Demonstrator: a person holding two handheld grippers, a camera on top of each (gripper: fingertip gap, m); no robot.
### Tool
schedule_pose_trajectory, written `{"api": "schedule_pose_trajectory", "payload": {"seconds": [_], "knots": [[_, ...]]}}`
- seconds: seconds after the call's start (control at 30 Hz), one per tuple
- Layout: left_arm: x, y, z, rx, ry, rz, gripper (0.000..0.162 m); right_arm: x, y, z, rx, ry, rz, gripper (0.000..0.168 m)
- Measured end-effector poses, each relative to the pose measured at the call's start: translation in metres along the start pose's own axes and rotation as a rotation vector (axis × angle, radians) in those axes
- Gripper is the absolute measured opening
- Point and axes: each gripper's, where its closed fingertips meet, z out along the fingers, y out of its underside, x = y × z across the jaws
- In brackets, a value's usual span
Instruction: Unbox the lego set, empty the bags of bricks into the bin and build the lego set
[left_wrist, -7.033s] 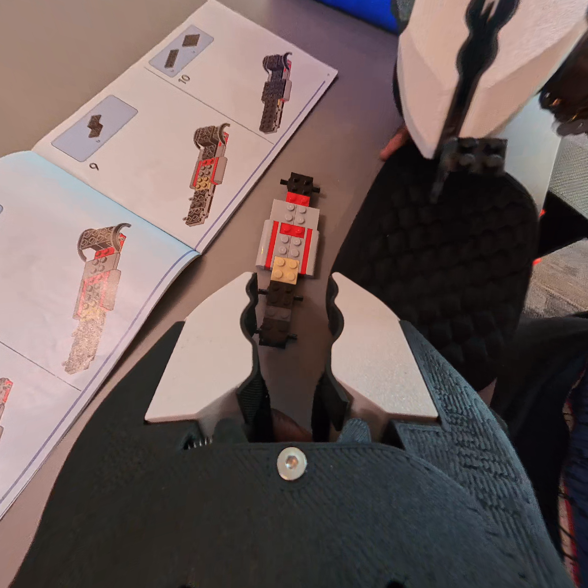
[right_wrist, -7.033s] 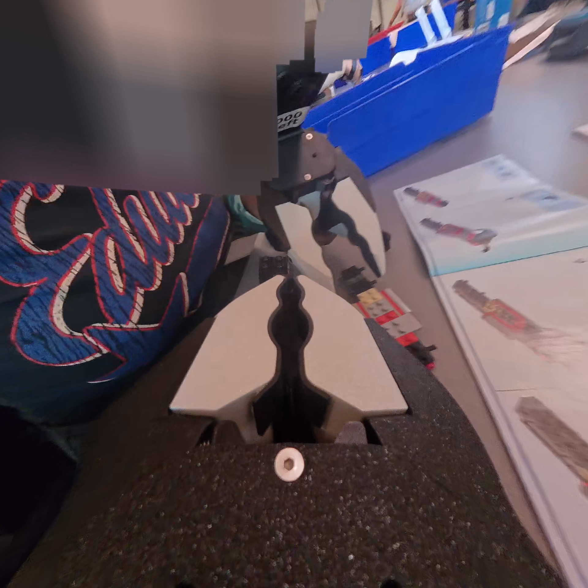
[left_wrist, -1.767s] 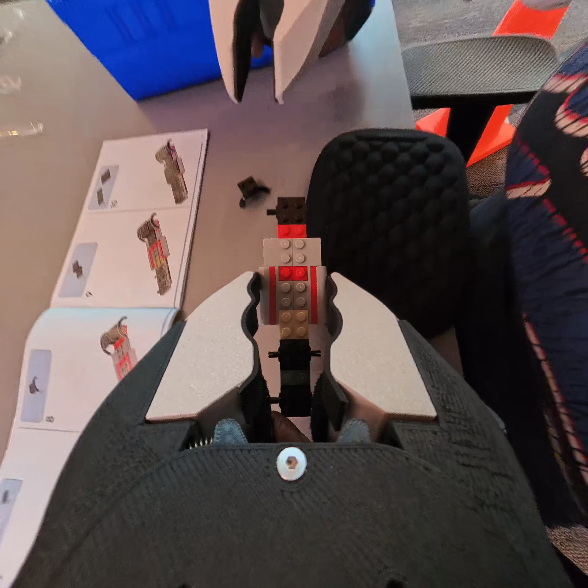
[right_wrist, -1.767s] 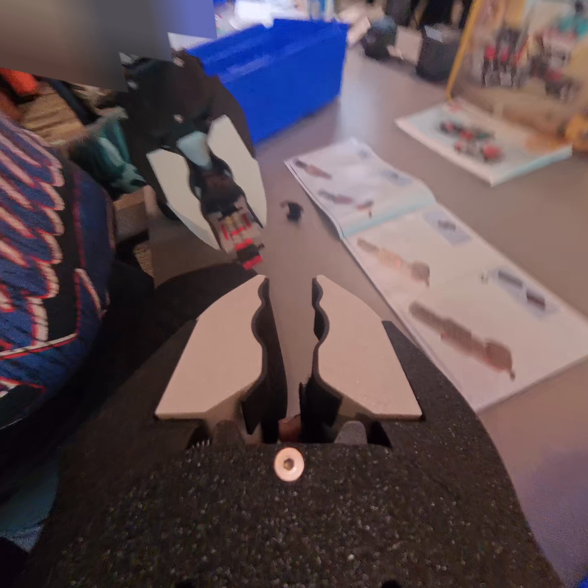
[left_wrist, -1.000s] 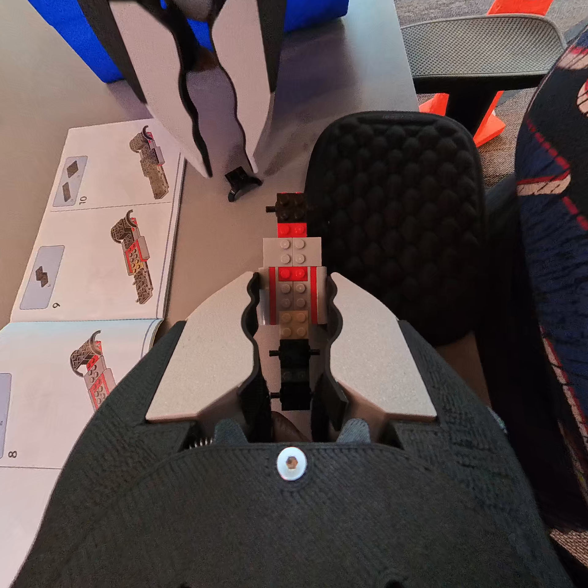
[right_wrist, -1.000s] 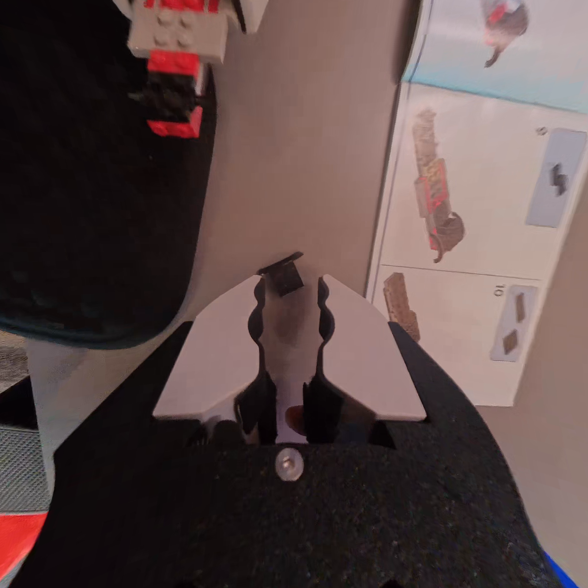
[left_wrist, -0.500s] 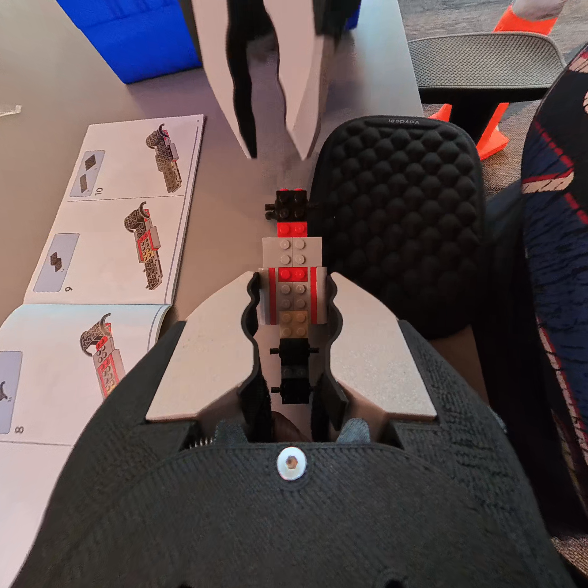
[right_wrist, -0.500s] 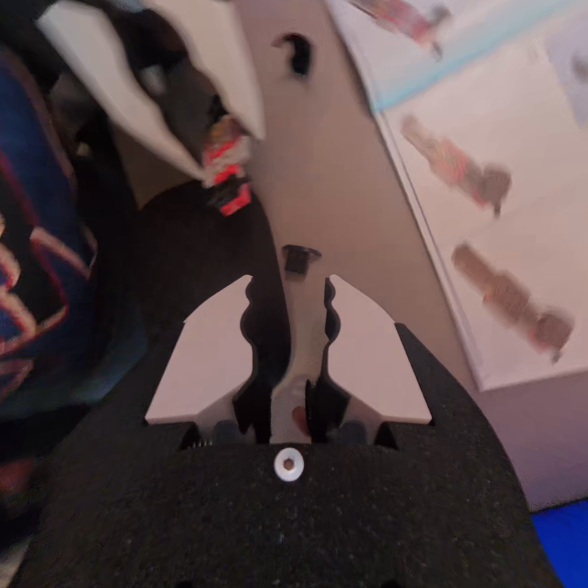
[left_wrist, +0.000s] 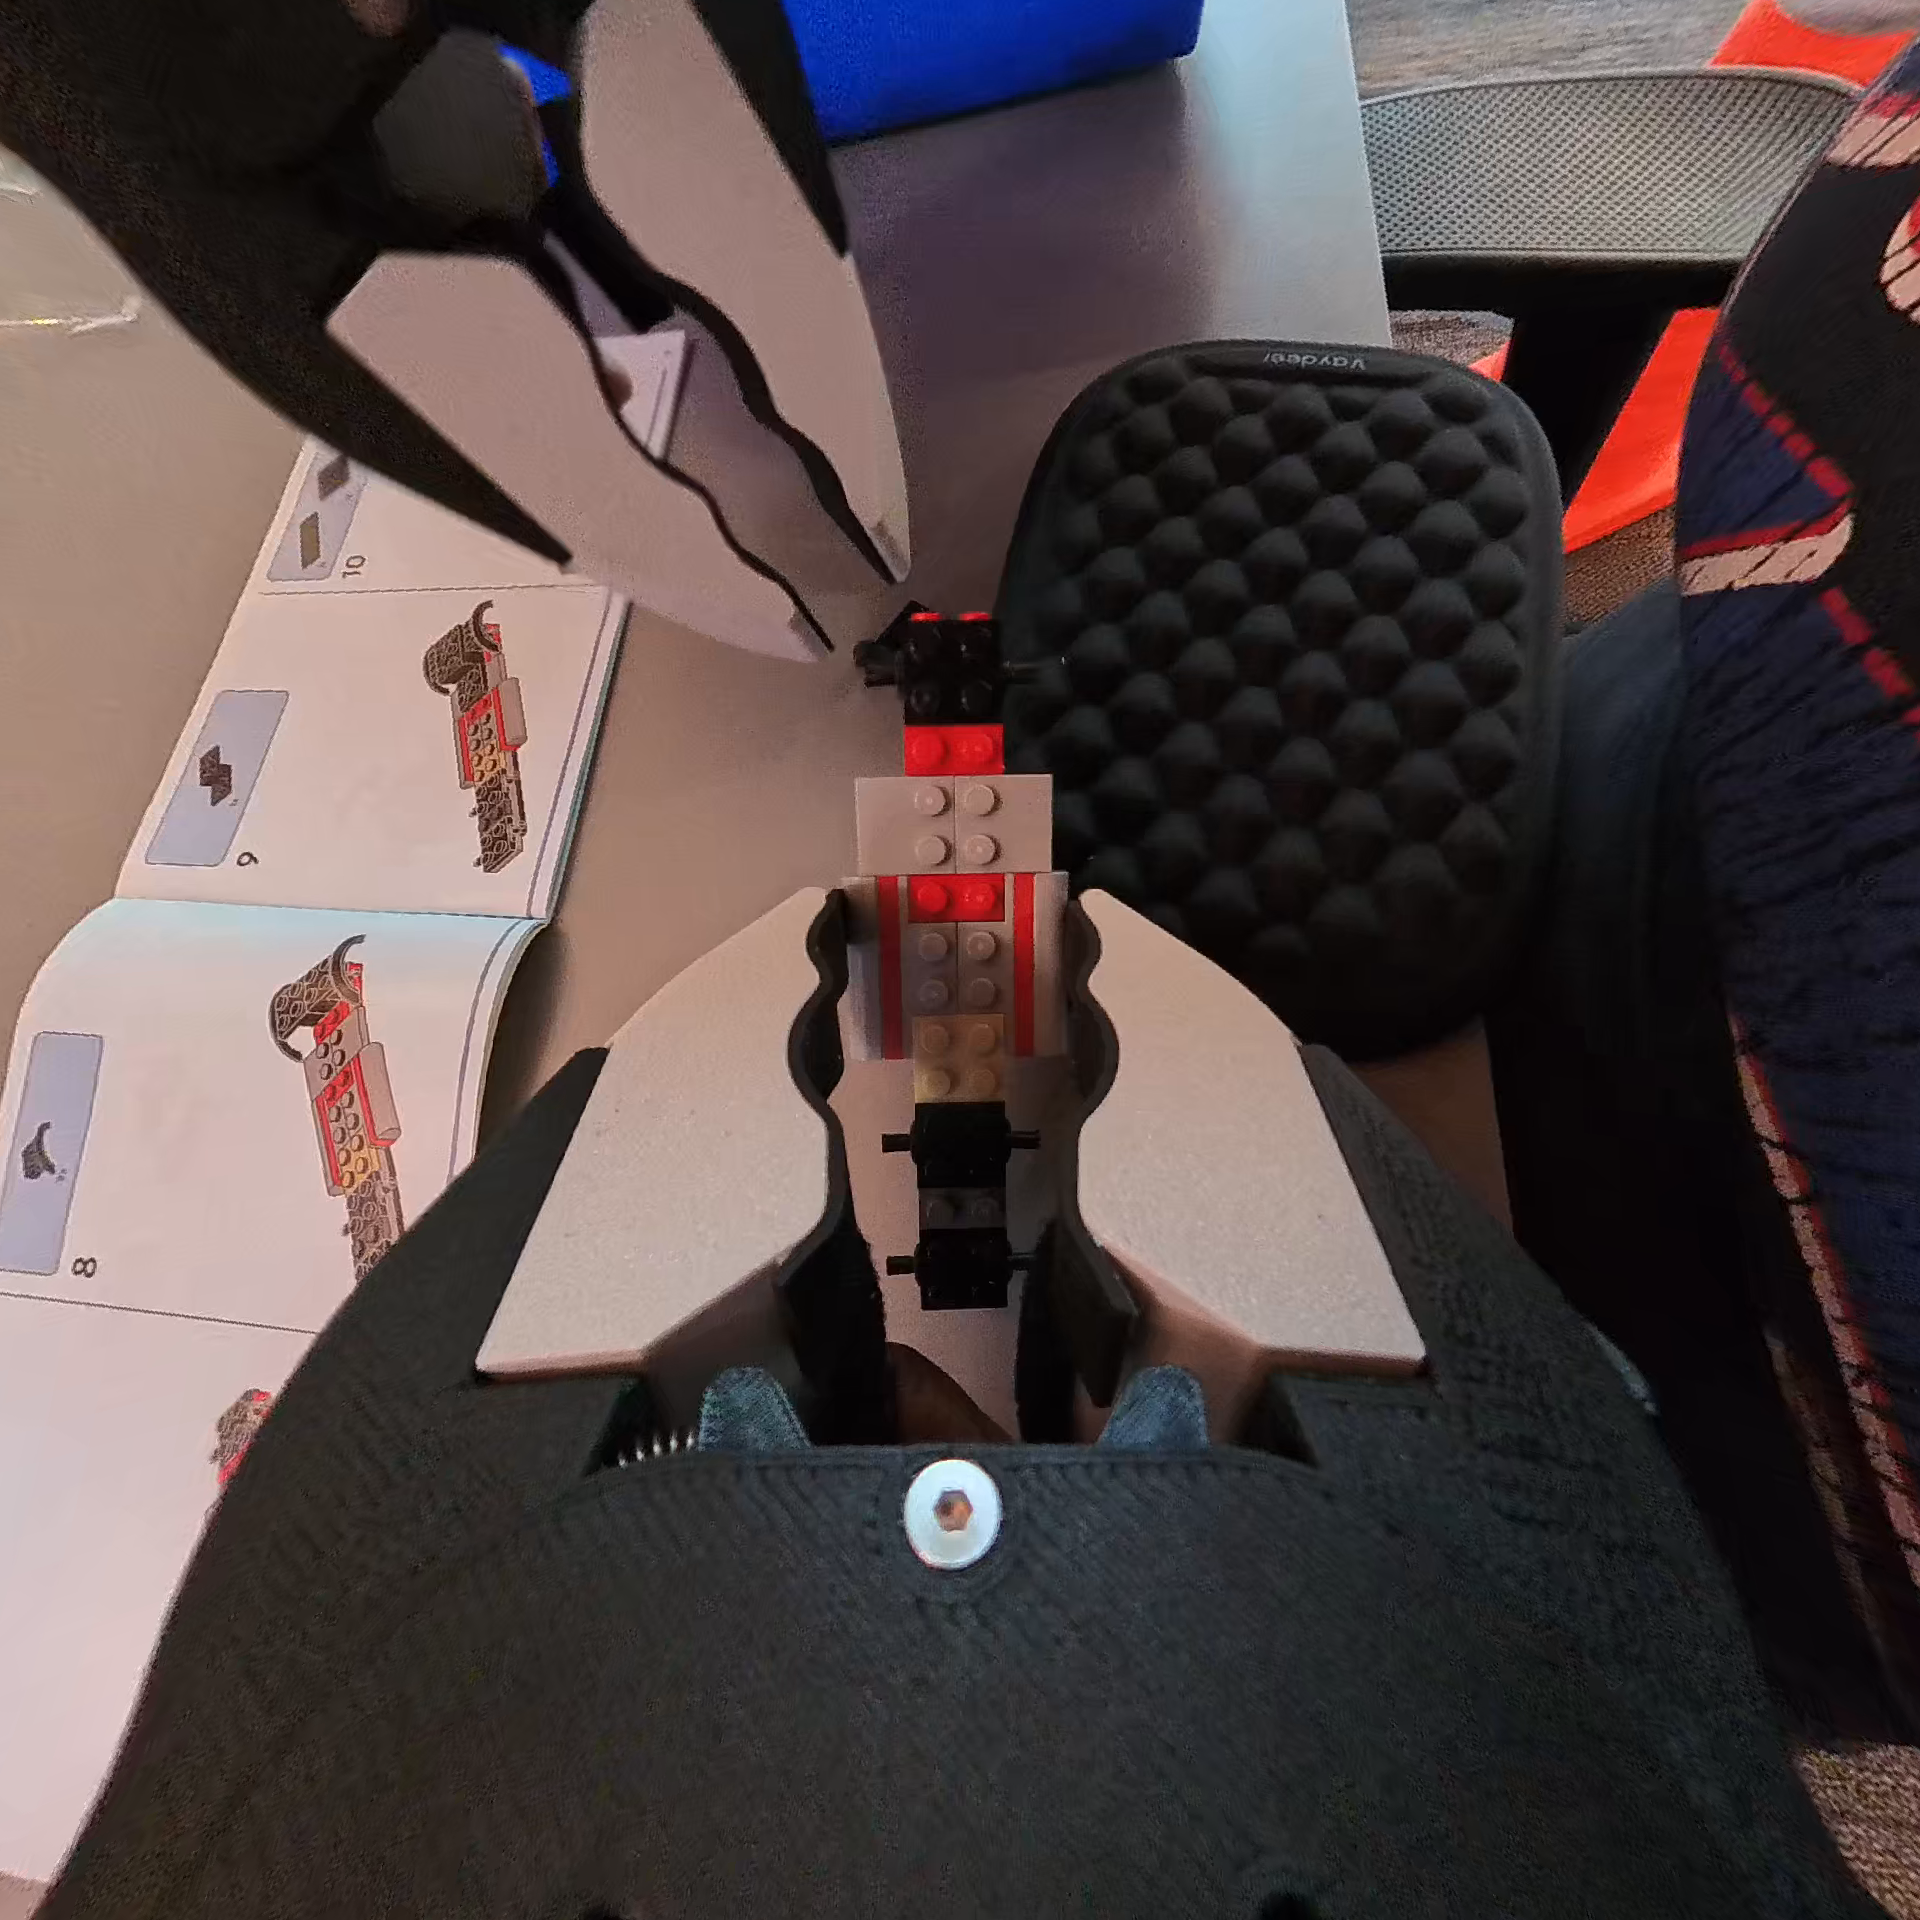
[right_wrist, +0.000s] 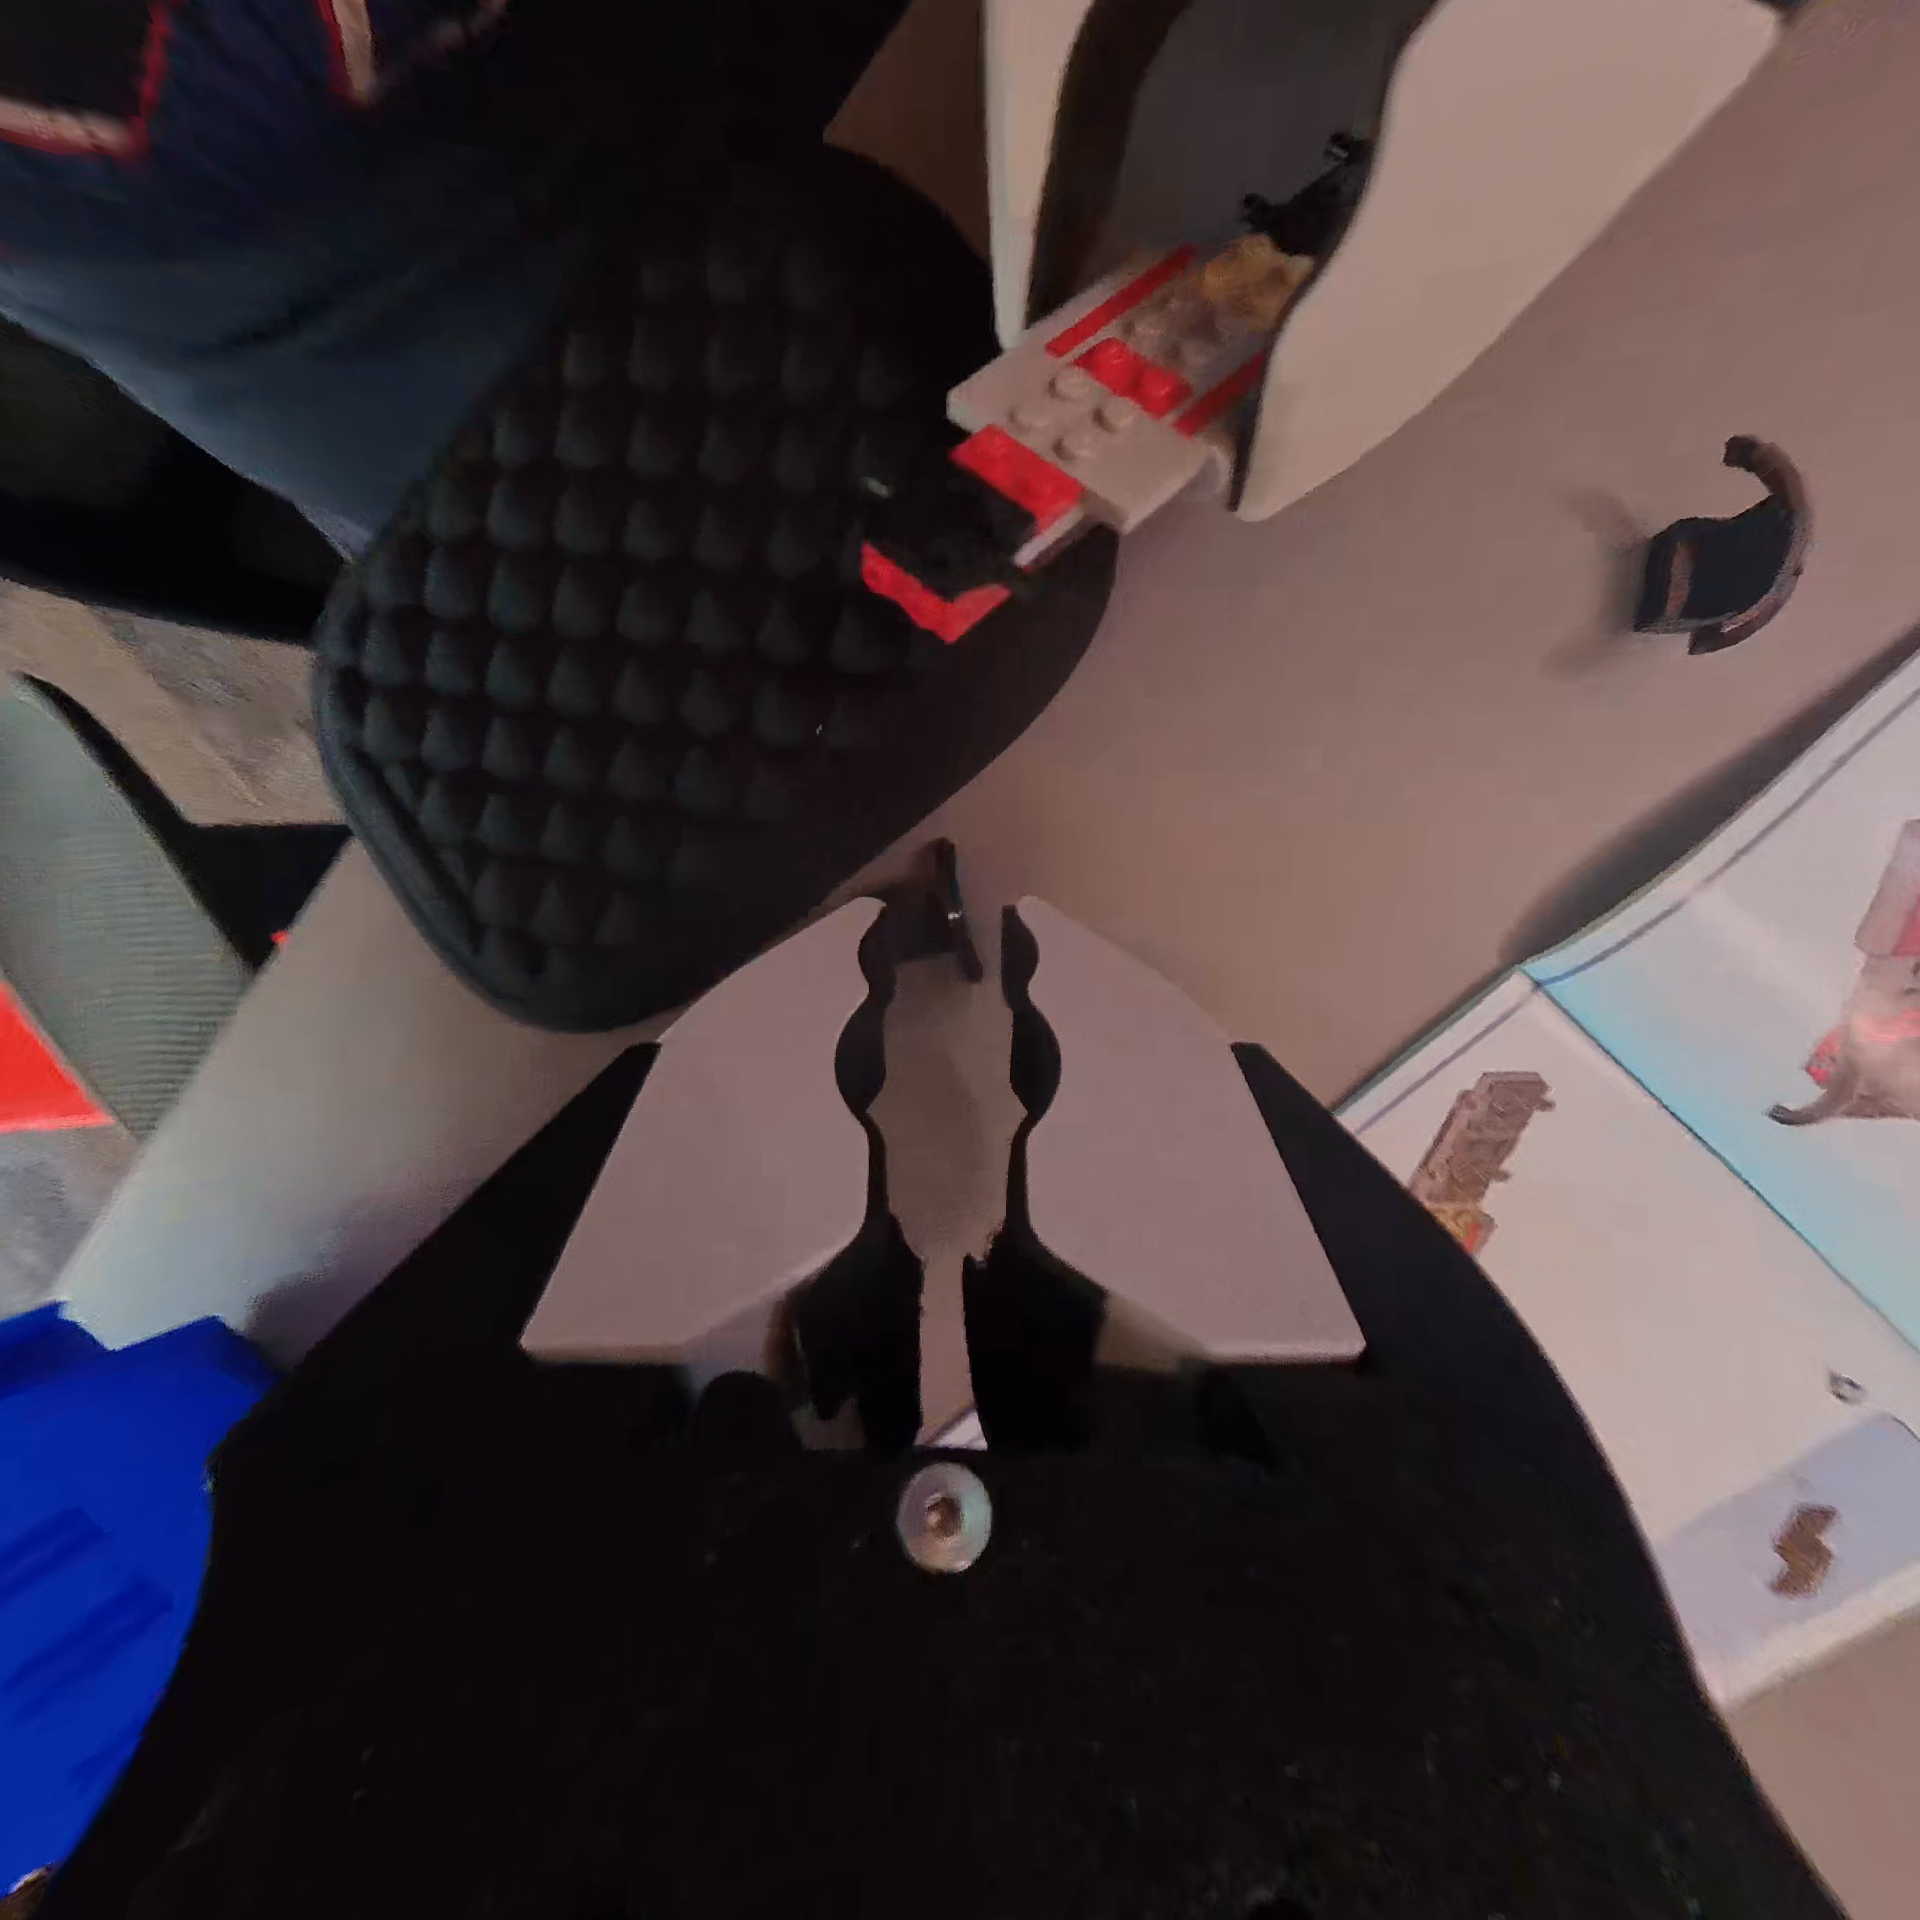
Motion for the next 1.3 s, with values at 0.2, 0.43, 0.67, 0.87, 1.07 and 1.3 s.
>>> {"api": "schedule_pose_trajectory", "payload": {"seconds": [0.2, 0.43, 0.67, 0.87, 1.07, 1.3], "knots": [[0.002, 0.002, 0.005, -0.022, -0.005, 0.031, 0.04, -0.006, 0.012, 0.016, -0.031, -0.22, 0.181, 0.017], [-0.007, 0.001, 0.008, -0.003, -0.057, 0.007, 0.04, -0.015, 0.019, 0.008, 0.041, -0.187, 0.498, 0.005], [-0.009, -0.001, 0.011, -0.098, -0.212, 0.186, 0.04, -0.01, -0.04, -0.047, 0.721, -0.017, 0.971, 0.005], [0.006, 0.004, 0.014, -0.298, -0.232, 0.392, 0.04, -0.023, -0.049, -0.03, 0.641, 0.045, 1.02, 0.005], [0.013, -0.011, 0.014, -0.301, -0.224, 0.458, 0.04, -0.026, -0.048, -0.011, 0.529, 0.04, 1.023, 0.006], [0.023, -0.014, 0.018, -0.289, -0.213, 0.508, 0.04, -0.033, -0.045, -0.004, 0.4, 0.119, 0.888, 0.005]]}}
